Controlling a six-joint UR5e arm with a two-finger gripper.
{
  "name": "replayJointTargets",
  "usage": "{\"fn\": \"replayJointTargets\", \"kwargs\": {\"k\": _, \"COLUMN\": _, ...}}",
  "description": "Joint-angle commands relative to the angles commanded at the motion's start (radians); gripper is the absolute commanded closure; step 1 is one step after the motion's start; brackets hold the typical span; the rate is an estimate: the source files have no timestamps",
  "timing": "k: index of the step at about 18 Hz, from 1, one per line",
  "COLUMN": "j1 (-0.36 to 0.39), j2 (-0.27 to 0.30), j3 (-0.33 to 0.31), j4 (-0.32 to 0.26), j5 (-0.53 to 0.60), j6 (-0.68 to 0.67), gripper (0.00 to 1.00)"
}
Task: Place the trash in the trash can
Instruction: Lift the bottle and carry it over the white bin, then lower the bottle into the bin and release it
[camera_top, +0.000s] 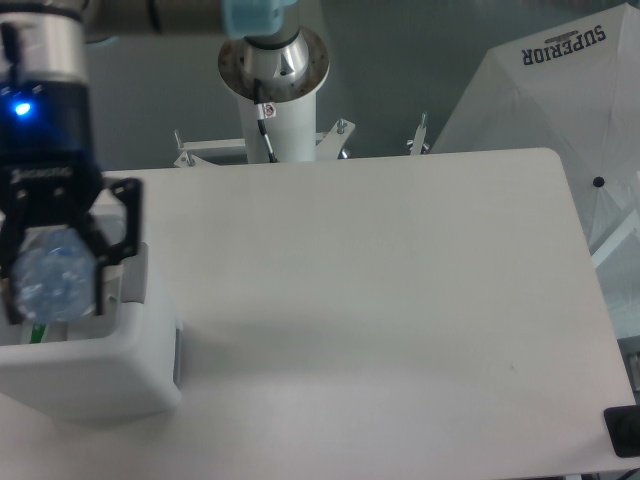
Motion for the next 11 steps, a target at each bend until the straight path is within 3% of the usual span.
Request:
{"fn": "replayJointTargets", "kwargs": {"k": 4, "j1": -0.012, "j2": 0.0, "j3": -0.034, "j4": 0.0, "j5": 0.002, "j6": 0.0, "gripper": 0.35}}
{"fn": "replayJointTargets", "kwargs": {"k": 10, "j1": -0.012, "j2": 0.009, "j3": -0.106, "j4": 0.0, "j5": 0.002, "j6": 0.011, "gripper": 0.0}}
{"fn": "replayJointTargets", "kwargs": {"k": 11, "j1": -0.012, "j2": 0.009, "j3": -0.103, "j4": -0.002, "j5": 0.002, "j6": 0.006, "gripper": 0.0}}
